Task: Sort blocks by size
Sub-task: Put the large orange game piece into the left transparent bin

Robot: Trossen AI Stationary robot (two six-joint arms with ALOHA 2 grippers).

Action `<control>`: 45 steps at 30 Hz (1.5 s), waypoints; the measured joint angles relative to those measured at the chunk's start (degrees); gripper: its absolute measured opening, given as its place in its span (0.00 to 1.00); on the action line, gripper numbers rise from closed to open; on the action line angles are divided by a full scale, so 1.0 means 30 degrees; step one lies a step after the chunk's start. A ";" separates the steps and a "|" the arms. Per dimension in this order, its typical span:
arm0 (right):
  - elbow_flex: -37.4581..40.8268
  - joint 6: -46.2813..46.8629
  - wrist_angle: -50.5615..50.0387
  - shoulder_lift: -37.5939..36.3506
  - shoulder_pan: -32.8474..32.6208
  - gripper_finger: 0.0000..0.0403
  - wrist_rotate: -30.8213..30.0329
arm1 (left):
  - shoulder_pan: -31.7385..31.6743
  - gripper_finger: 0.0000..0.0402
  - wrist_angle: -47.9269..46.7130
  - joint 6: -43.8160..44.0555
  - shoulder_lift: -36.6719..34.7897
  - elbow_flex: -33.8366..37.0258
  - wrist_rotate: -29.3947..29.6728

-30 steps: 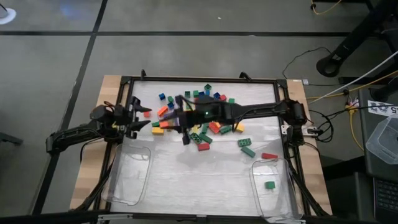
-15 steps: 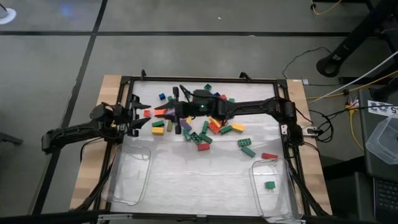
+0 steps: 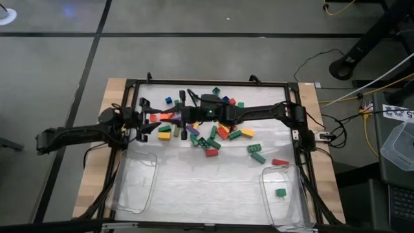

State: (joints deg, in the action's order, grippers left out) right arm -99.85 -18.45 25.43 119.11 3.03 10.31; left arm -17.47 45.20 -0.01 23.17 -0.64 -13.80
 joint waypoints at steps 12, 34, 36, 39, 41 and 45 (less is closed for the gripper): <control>0.0000 0.0056 -0.0133 0.0007 0.0000 0.26 0.0000 | 0.1084 0.56 0.1678 -0.0812 0.3656 -0.1324 0.0809; 0.0007 0.0274 -0.0074 0.0007 0.0000 0.34 -0.0248 | 0.1084 0.19 0.1621 -0.0364 0.5613 -0.2280 0.0808; 0.0007 0.0274 -0.0074 0.0007 0.0000 0.36 -0.0257 | 0.1084 0.19 0.1640 -0.0161 0.5613 -0.2280 0.0801; 0.0007 0.0274 -0.0074 0.0007 0.0000 0.38 -0.0262 | 0.1084 0.19 0.1643 0.0040 0.5613 -0.2280 0.0809; 0.0007 0.0449 -0.0074 0.0007 0.0000 0.40 -0.0262 | 0.1084 0.19 0.1643 0.0082 0.5613 -0.2280 0.0825; -0.0781 0.1764 -0.1248 0.0007 -0.0010 0.48 -0.0246 | 0.1077 0.20 0.1658 0.0167 0.5613 -0.2280 0.0874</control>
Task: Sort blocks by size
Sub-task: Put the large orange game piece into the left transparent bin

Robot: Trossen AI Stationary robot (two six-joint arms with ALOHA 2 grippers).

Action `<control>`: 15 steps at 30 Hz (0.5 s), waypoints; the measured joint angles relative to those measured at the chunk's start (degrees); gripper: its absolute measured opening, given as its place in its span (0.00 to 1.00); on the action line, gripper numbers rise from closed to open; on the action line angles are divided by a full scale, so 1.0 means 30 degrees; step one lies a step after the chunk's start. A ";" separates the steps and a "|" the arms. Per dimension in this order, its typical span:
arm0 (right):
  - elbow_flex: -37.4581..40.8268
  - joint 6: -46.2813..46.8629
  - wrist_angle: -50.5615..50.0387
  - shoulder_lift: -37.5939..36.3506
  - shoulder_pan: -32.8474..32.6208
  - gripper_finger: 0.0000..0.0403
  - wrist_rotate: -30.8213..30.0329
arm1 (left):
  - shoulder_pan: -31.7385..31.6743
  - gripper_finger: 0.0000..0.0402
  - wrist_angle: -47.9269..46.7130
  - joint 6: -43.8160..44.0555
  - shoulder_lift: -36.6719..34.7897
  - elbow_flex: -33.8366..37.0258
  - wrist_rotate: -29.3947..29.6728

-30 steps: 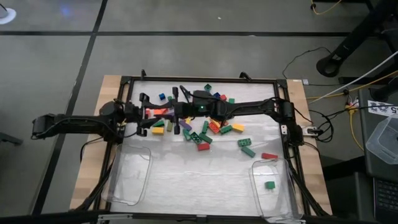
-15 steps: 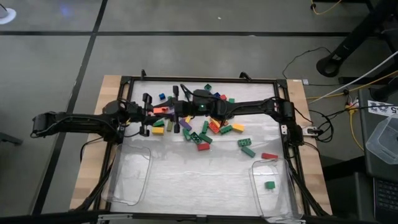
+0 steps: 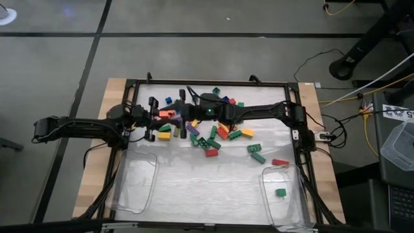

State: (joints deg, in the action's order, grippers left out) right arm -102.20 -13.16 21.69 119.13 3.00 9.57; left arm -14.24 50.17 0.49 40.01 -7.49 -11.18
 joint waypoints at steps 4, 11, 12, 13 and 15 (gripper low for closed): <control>-0.1611 0.0272 -0.2869 0.0000 -0.0004 0.56 -0.0336 | -0.0022 0.21 -0.0047 0.0305 -0.0216 -0.0006 0.0000; -0.6225 0.0168 -1.2500 0.0000 -0.0004 0.62 -0.2571 | -0.0022 0.21 -0.1948 0.0350 -0.1854 -0.0007 -0.0122; -0.7037 0.0160 -1.4081 0.0000 -0.0004 0.62 -0.2805 | -0.0027 0.21 -0.2743 0.0374 -0.2238 -0.0007 -0.0311; -0.7825 0.0155 -1.5574 0.0000 -0.0005 0.62 -0.3132 | -0.0029 0.21 -0.3584 0.0375 -0.2653 -0.0007 -0.0676; -0.9360 0.0134 -1.8230 0.0000 -0.0004 0.62 -0.3361 | -0.0022 0.21 -0.5413 0.0362 -0.3587 -0.0007 -0.1675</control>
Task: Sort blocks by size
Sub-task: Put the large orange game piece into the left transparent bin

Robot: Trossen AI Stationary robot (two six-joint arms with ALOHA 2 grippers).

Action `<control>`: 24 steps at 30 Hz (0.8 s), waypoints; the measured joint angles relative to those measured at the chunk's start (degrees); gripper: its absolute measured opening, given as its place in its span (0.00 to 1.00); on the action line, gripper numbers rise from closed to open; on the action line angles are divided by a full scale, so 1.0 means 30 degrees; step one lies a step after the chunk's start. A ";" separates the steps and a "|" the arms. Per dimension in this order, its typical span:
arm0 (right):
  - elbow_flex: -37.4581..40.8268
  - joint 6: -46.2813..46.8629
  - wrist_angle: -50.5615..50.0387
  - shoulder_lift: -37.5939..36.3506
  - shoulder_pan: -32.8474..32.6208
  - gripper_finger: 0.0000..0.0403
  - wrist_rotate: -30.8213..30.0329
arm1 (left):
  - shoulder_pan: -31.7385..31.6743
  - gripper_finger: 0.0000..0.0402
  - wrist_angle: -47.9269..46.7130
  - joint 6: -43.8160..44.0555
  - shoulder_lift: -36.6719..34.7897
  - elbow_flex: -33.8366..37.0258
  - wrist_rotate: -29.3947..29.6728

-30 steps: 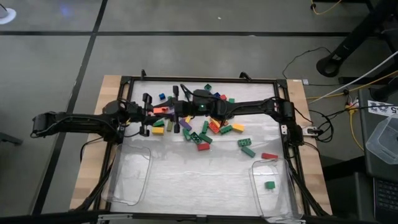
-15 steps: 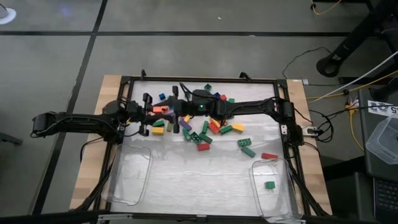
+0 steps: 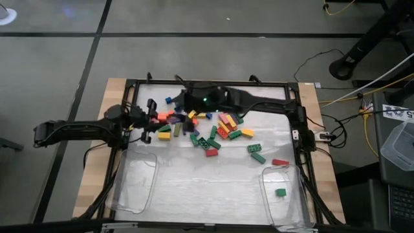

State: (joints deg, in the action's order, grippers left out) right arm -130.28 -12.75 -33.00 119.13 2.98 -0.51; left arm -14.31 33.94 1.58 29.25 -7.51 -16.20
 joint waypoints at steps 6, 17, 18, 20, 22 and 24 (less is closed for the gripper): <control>-0.0846 0.0143 -0.4881 -0.1114 0.0000 0.62 -0.0003 | 0.0000 0.22 -0.4688 0.0943 -0.3032 0.0000 -0.3418; -0.0847 0.1230 -1.0779 -0.1898 0.0015 0.62 0.0000 | 0.0030 0.22 -1.8780 0.1066 -0.5336 -0.4810 -0.7906; -0.0853 0.1265 -1.1152 -0.1869 0.0015 0.62 0.0000 | 0.0030 0.22 -2.0556 0.0954 -0.5309 -0.5464 -0.7908; -0.0846 0.1713 -1.2001 -0.1784 0.0015 0.62 0.0004 | 0.0121 0.22 -2.2383 0.1471 -0.5195 -0.6464 -0.8090; -0.0824 0.2289 -1.2272 -0.1756 0.0015 0.62 0.0007 | 0.0352 0.22 -2.4394 0.2399 -0.5148 -0.7397 -0.8156; -0.0824 0.2755 -1.2466 -0.1776 0.0015 0.62 0.0007 | 0.0608 0.22 -2.6095 0.3497 -0.5019 -0.8049 -0.8224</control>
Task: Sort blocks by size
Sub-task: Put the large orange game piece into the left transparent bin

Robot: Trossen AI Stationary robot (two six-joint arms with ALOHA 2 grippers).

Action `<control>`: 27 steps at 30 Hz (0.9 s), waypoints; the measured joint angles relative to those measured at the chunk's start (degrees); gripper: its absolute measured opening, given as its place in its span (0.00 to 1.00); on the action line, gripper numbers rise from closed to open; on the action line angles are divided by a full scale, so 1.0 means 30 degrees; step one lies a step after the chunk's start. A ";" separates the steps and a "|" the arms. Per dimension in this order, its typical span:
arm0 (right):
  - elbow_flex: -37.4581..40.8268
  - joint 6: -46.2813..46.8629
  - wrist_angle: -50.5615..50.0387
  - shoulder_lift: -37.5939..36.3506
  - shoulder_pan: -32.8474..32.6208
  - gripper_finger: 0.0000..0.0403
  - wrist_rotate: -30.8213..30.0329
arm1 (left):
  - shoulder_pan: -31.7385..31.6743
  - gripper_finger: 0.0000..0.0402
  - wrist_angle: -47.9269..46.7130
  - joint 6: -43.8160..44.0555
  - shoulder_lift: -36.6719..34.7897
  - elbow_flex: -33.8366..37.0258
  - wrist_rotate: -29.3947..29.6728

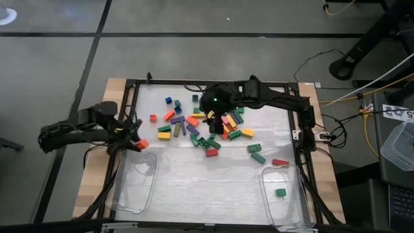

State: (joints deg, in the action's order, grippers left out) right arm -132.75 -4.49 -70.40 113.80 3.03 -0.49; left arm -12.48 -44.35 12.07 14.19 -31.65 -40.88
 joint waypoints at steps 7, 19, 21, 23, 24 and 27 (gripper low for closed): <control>-0.0007 0.0130 -0.0180 -0.0001 0.0000 0.62 0.0007 | 0.1373 0.22 -0.5869 0.7434 0.0218 -0.0184 -0.0094; -0.0007 0.0130 -0.0136 -0.0001 0.0000 0.62 0.0007 | 0.3695 0.22 -0.5573 1.3481 0.1908 -0.0162 -0.0729; -0.0007 0.0130 -0.0143 -0.0001 0.0000 0.62 0.0007 | 0.4122 0.22 -0.5562 1.3809 0.2651 -0.0162 -0.0720; -0.0007 0.0084 -0.0143 -0.0001 0.0000 0.62 0.0002 | 0.4586 0.22 -0.5512 1.3853 0.3629 -0.0162 -0.0667; -0.0007 0.0056 -0.0151 -0.0001 0.0000 0.62 0.0007 | 0.4858 0.22 -0.5497 1.3852 0.4160 -0.0162 -0.0658; -0.0007 0.0050 -0.0172 -0.0001 0.0000 0.62 0.0002 | 0.5743 0.22 -0.5496 1.3853 0.5835 -0.0162 -0.0658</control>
State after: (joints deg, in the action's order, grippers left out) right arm -132.77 -4.34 -70.91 113.80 3.03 -0.49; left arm 4.75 -60.84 53.63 31.69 -32.14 -42.85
